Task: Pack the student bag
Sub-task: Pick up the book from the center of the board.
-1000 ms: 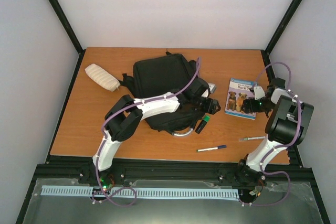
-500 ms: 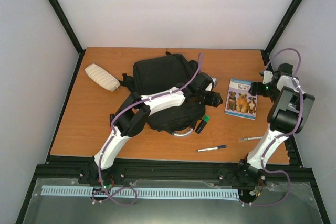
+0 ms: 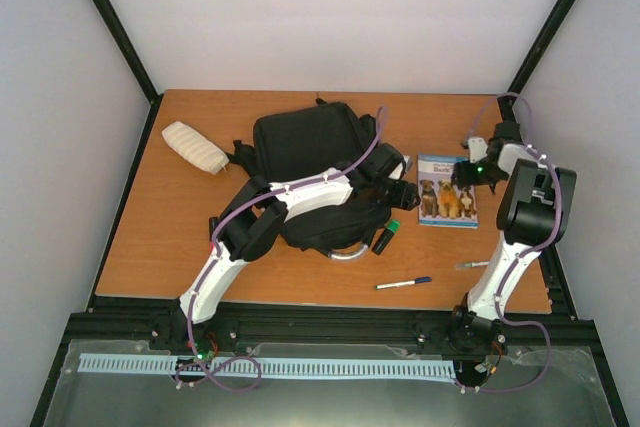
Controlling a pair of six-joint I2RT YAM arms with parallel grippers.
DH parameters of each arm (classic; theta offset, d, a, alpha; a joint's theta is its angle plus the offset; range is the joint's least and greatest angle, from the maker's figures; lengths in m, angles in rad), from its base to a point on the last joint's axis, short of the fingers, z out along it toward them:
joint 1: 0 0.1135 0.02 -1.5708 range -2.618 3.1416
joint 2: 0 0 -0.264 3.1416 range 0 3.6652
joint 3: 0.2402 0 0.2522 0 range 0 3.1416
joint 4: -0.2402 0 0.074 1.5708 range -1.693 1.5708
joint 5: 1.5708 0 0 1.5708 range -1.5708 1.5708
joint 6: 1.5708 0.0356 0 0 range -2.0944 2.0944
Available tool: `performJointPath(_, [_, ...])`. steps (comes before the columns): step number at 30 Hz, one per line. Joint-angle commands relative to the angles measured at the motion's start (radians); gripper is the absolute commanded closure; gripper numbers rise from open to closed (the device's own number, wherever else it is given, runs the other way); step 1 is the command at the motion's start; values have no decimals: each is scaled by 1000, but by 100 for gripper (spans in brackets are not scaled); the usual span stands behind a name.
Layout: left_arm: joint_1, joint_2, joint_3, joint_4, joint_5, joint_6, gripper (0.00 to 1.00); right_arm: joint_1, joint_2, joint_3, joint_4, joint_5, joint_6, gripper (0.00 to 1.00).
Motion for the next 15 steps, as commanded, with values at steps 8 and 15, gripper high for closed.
performJointPath(8, [17,-37,-53,-23,-75,-105,27,122,-187,-254,-28,-9,-44,34])
performJointPath(15, [18,-66,-94,-16,-78,-150,27,95,-468,-276,-117,-38,0,20])
